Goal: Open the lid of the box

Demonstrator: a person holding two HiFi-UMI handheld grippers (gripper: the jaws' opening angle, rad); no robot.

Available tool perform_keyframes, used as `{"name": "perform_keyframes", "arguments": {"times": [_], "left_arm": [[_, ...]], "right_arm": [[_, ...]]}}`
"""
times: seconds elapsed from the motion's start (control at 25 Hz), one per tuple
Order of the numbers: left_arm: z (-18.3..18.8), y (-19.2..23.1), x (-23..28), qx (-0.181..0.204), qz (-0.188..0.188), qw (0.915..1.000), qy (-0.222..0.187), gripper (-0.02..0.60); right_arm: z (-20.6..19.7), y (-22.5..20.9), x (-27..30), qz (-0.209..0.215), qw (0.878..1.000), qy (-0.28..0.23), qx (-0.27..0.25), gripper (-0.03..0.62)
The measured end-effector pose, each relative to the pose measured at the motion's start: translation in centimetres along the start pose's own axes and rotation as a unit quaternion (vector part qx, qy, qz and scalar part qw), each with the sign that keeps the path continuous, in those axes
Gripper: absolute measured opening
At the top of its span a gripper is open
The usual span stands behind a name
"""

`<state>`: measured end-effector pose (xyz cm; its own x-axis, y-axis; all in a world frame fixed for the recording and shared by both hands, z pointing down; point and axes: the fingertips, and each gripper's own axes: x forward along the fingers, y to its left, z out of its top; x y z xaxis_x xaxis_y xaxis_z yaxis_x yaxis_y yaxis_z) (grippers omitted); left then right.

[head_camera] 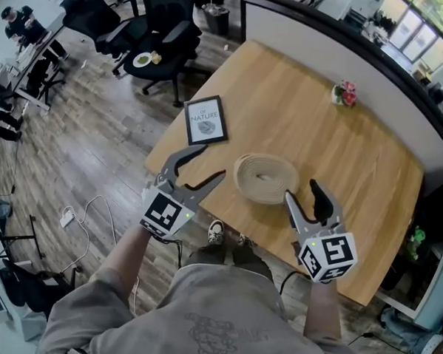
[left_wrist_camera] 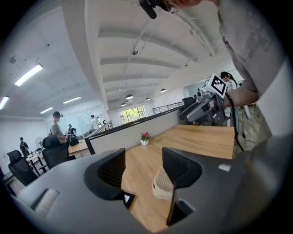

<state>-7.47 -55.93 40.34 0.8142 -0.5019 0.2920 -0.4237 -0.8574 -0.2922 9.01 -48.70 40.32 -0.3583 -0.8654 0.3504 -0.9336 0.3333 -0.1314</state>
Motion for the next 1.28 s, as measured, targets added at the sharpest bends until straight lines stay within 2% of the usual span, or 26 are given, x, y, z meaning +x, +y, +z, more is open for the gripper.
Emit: {"name": "perform_keyframes", "arguments": {"times": [0.12, 0.28, 0.32, 0.36, 0.44, 0.68, 0.8, 0.88, 1.04, 1.12, 1.28], "left_arm": [[-2.4, -0.5, 1.1, 0.0, -0.024, 0.9997, 0.007, 0.255], [-6.8, -2.0, 2.9, 0.0, -0.063, 0.9973, 0.038, 0.256], [-7.8, -2.4, 3.4, -0.003, -0.073, 0.9963, 0.045, 0.262], [-8.7, -2.9, 3.9, -0.006, -0.082, 0.9954, 0.05, 0.299], [-10.4, -3.6, 4.8, -0.013, -0.097, 0.9935, 0.058, 0.301], [-16.7, -5.1, 7.8, -0.035, -0.129, 0.9863, 0.096, 0.302], [-19.9, -5.9, 9.4, -0.016, -0.149, 0.9822, 0.113, 0.318], [-21.5, -6.5, 10.2, 0.012, -0.17, 0.9787, 0.114, 0.318], [-23.2, -7.4, 11.1, 0.029, -0.225, 0.9685, 0.102, 0.328], [-24.1, -7.6, 11.6, 0.04, -0.235, 0.9654, 0.106, 0.331], [-25.0, -7.6, 12.9, 0.014, -0.237, 0.9662, 0.099, 0.333]], "right_arm": [[-1.5, 0.0, 1.4, 0.001, 1.0, 0.014, 0.007, 0.241], [-3.8, 0.5, 3.4, 0.007, 0.999, 0.034, 0.016, 0.241], [-4.4, 0.8, 3.9, 0.01, 0.999, 0.042, 0.014, 0.241], [-5.1, 1.1, 4.4, 0.013, 0.999, 0.05, 0.012, 0.241], [-6.1, 1.7, 5.2, 0.02, 0.998, 0.062, 0.009, 0.241], [-8.1, 3.0, 7.5, 0.051, 0.997, 0.061, 0.02, 0.241], [-10.2, 3.3, 8.6, 0.062, 0.994, 0.082, 0.03, 0.242], [-11.4, 3.4, 9.2, 0.068, 0.992, 0.092, 0.044, 0.242], [-13.6, 3.3, 10.6, 0.072, 0.99, 0.11, 0.049, 0.242], [-14.6, 3.3, 11.2, 0.072, 0.989, 0.121, 0.048, 0.242], [-16.1, 3.6, 12.2, 0.077, 0.986, 0.141, 0.047, 0.242]]}}
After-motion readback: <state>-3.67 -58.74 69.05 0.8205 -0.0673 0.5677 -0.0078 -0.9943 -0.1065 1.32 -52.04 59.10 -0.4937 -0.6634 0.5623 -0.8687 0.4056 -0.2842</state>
